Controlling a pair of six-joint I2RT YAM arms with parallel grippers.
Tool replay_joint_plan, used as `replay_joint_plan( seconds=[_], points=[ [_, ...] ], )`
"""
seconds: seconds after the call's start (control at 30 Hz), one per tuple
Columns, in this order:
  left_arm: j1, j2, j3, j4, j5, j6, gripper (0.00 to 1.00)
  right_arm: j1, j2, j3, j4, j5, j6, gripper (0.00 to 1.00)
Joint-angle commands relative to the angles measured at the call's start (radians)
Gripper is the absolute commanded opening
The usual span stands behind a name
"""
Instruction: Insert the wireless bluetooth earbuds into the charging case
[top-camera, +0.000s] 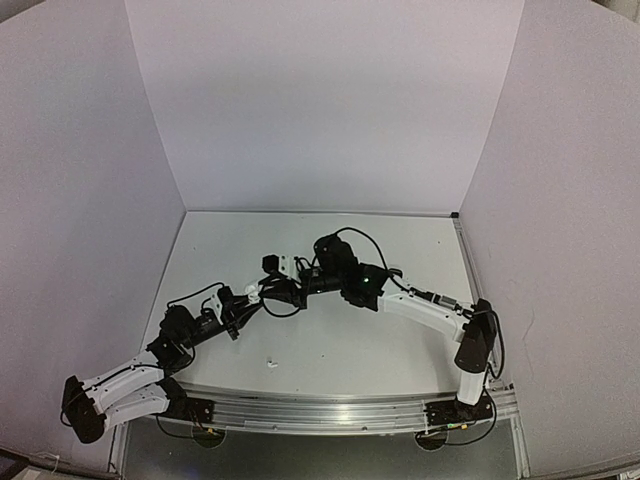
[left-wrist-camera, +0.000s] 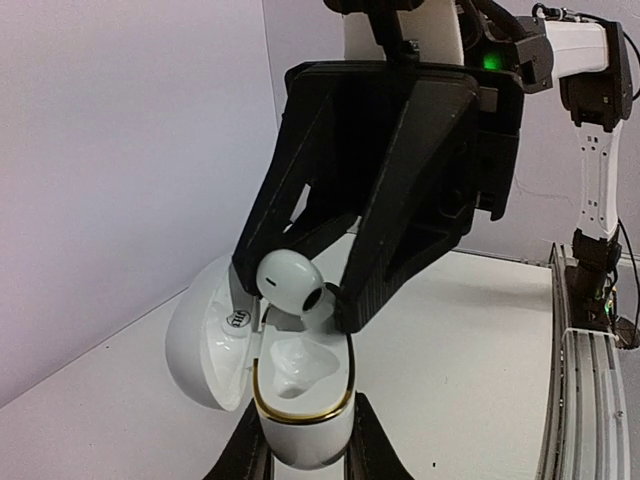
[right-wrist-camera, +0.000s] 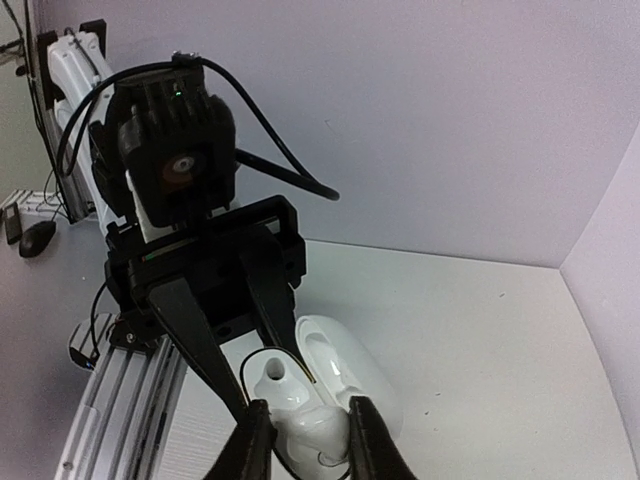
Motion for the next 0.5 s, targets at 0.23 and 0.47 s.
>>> replay_joint_plan(
  seconds=[0.23, 0.47],
  points=[
    [0.012, -0.014, 0.026, 0.029, -0.005, 0.001, 0.0, -0.004, 0.005, 0.087, -0.024, -0.038, 0.034, 0.36],
    [0.02, -0.019, 0.019, 0.022, -0.033, -0.021, 0.0, -0.003, -0.004, 0.139, -0.02, -0.057, 0.096, 0.5]
  ],
)
